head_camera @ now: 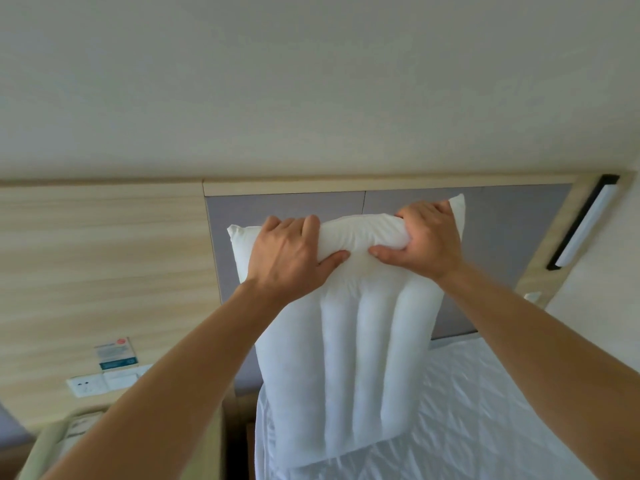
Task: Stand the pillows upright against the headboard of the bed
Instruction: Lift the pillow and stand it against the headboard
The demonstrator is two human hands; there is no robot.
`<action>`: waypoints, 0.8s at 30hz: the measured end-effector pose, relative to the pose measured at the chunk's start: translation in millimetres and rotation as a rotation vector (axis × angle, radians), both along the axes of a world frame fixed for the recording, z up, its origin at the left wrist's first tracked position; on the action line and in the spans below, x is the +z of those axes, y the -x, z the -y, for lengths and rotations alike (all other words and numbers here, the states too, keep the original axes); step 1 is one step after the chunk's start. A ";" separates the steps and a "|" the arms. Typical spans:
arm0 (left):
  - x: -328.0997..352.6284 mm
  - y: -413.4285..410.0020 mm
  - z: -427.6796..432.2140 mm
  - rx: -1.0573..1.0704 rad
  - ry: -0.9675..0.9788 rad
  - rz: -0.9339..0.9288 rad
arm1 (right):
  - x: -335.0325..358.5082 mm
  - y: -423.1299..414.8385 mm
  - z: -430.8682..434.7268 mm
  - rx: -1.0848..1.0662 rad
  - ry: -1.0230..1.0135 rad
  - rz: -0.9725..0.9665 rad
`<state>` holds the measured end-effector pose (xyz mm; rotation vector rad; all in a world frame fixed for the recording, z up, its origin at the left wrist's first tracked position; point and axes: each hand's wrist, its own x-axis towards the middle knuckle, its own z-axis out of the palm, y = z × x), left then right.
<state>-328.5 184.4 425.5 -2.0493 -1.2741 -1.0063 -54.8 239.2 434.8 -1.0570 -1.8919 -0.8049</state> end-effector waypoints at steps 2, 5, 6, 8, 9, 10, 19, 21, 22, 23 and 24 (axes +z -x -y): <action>-4.7 -1.5 -28.0 0.005 0.006 0.003 | -5.2 -0.8 -28.2 0.006 0.014 0.001; -13.0 -7.8 -65.8 -0.004 0.019 0.004 | -14.8 -7.0 -63.8 0.009 0.028 -0.002; -16.3 -10.5 -76.8 -0.008 0.025 0.004 | -18.7 -10.0 -74.1 0.006 0.029 -0.003; -22.7 -16.4 -97.5 -0.014 0.040 0.005 | -26.9 -15.5 -92.6 -0.003 0.020 -0.010; -25.8 -19.0 -107.1 -0.016 0.046 0.006 | -31.1 -17.8 -101.0 -0.007 0.019 -0.011; -28.8 -21.3 -116.5 -0.018 0.049 0.008 | -35.2 -19.7 -109.3 -0.009 0.025 -0.009; -55.4 -36.7 -180.6 0.025 0.108 0.008 | -70.2 -32.2 -175.5 -0.030 0.160 -0.027; -57.4 -39.1 -190.2 0.054 0.121 0.021 | -72.1 -32.3 -188.8 -0.027 0.199 -0.035; -58.3 -39.7 -194.2 0.075 0.128 0.025 | -72.6 -31.9 -195.3 -0.024 0.220 -0.035; -59.6 -39.8 -197.7 0.098 0.133 0.028 | -73.3 -31.3 -201.2 -0.023 0.243 -0.027; -61.4 -39.5 -200.7 0.120 0.137 0.033 | -74.1 -30.3 -206.3 -0.025 0.270 -0.015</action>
